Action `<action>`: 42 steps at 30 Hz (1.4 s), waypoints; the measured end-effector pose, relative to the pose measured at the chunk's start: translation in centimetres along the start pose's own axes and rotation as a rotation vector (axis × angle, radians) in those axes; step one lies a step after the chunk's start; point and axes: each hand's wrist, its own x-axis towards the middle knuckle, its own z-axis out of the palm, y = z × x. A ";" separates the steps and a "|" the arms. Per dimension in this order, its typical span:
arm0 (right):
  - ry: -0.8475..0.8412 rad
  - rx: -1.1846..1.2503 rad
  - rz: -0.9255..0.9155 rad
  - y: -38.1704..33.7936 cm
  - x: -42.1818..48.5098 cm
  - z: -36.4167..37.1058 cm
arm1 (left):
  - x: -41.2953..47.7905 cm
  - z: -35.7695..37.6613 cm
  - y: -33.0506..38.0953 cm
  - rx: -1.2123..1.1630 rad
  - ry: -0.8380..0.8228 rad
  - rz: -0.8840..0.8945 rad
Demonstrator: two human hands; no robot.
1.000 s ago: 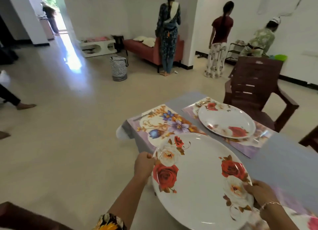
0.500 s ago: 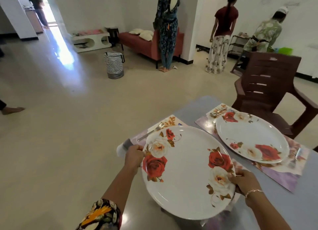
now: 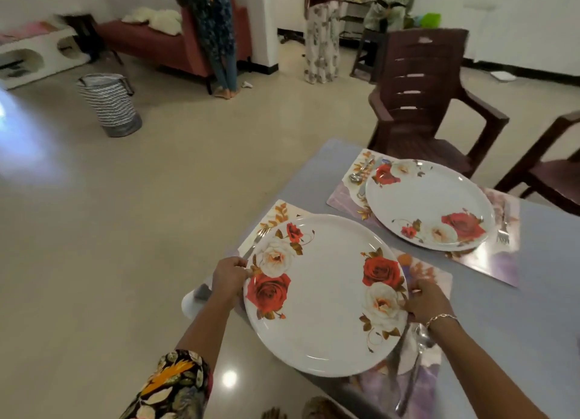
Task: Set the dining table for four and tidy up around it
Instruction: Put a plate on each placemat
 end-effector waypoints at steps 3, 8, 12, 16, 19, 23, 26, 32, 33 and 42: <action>0.050 -0.046 0.039 -0.1 -0.5 0.7 | 1.6 0.3 0.3 0.075 -0.040 0.032; 0.141 -0.103 0.114 0.0 -1.3 2.1 | 3.4 0.2 1.0 0.166 -0.138 0.080; 0.185 -0.193 0.127 0.0 -1.4 3.0 | 3.9 0.1 2.0 0.266 -0.184 0.134; 0.233 -0.240 0.120 0.2 -1.4 3.8 | 4.0 0.1 2.3 0.302 -0.206 0.187; 0.258 -0.303 0.106 0.2 -1.6 4.2 | 4.9 0.0 1.7 0.314 -0.217 0.214; 0.292 -0.387 0.092 0.0 -2.0 4.7 | 4.7 0.0 1.5 0.377 -0.201 0.277; 0.309 -0.464 0.083 -0.1 -2.5 5.1 | 4.2 0.1 0.9 0.532 -0.115 0.401; 0.337 -0.569 0.034 0.5 -5.0 6.6 | 2.7 -0.1 0.3 0.859 0.035 0.659; 0.353 -0.567 0.023 0.7 -5.6 6.9 | 2.4 0.0 0.3 0.901 0.050 0.739; 0.644 -0.515 -0.077 6.5 -12.6 6.7 | -2.4 6.5 -0.8 0.968 -0.238 1.325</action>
